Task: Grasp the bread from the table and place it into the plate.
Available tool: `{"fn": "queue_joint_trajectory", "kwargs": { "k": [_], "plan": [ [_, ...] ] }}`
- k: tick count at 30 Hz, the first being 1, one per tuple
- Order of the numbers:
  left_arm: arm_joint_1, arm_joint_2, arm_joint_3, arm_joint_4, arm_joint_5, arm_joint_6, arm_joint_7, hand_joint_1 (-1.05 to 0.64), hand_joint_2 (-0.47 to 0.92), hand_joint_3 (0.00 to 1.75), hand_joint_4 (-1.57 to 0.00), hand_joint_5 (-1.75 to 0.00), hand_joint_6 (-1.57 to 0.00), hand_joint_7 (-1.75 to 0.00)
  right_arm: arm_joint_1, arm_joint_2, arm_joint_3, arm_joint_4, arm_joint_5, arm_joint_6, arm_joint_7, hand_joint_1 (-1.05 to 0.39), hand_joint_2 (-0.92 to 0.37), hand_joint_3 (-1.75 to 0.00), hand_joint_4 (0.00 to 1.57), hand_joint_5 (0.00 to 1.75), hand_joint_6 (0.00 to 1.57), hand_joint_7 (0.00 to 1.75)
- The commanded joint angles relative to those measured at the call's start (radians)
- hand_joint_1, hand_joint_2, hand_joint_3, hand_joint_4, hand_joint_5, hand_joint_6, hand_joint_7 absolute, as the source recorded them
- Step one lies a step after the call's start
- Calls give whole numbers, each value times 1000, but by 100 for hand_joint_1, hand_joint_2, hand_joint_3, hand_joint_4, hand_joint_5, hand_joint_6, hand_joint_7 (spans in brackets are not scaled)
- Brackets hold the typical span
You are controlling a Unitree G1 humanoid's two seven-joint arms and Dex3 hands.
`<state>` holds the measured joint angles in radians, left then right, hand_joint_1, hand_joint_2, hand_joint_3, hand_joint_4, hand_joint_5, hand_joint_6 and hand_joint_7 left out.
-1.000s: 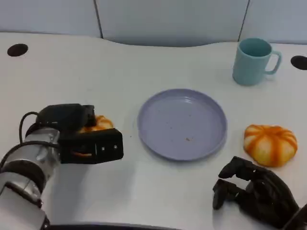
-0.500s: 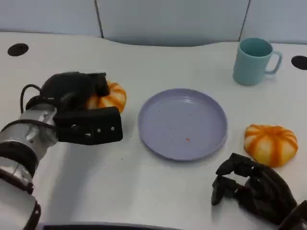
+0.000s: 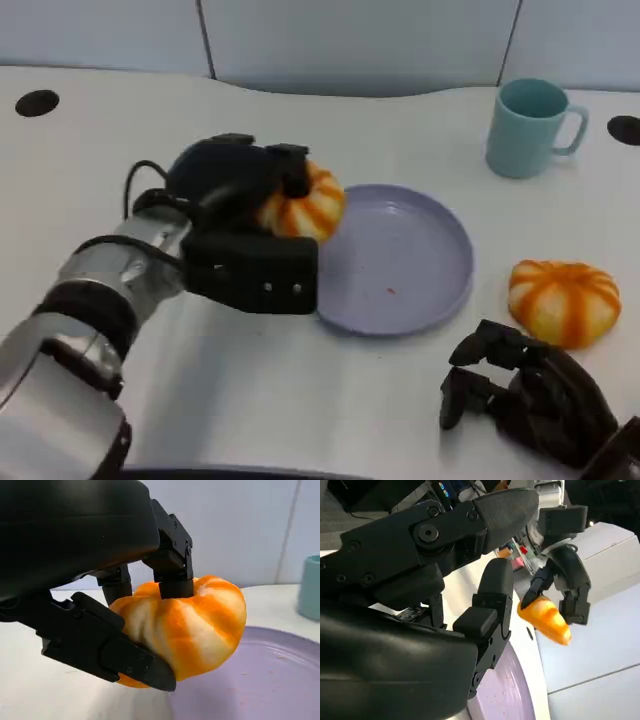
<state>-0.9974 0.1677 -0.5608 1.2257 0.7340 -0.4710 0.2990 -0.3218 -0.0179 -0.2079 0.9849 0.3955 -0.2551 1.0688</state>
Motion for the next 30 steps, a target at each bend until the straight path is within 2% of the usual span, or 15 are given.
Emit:
{"fn": "queue_joint_trajectory", "kwargs": {
  "k": [1,10,13,16,17,22,24,30],
  "plan": [
    [-61,-22,-23,-13,23,-21,31,-17,63,67,-91,-175,-66,-175,35,-2,3,31,-14,25,-4,-46,-92,-4,61,145,68,96],
    [-101,-84,-41,18,30,-15,2,-20,48,77,-96,-175,-72,-175,28,1,8,32,-13,54,-7,-45,-92,-3,61,143,71,93],
    [-105,-98,-39,32,27,-15,1,-19,43,89,-98,-175,-73,-175,25,5,5,49,-15,34,1,-45,-92,-3,61,144,70,91],
    [-107,-107,-43,42,31,-18,1,-18,41,96,-100,-175,-74,-175,23,12,-1,68,-13,-5,12,-45,-92,-3,62,144,69,91],
    [-107,-109,-49,45,38,-18,4,-21,40,97,-100,-175,-73,-175,23,12,0,64,-11,4,13,-45,-92,-4,62,144,69,91],
    [-101,-127,-61,57,46,-3,9,-27,40,97,-101,-175,-68,-175,26,12,4,37,-6,53,9,-42,-92,-4,62,145,69,92],
    [-100,-130,-60,59,43,1,6,-29,42,95,-100,-175,-66,-168,27,13,4,32,-6,62,8,-41,-92,-4,62,146,70,92],
    [-105,-142,-105,68,86,28,11,-39,49,77,-101,-175,-68,-174,21,10,4,63,-19,3,14,-45,-92,-4,61,145,68,91]
  ]
}}
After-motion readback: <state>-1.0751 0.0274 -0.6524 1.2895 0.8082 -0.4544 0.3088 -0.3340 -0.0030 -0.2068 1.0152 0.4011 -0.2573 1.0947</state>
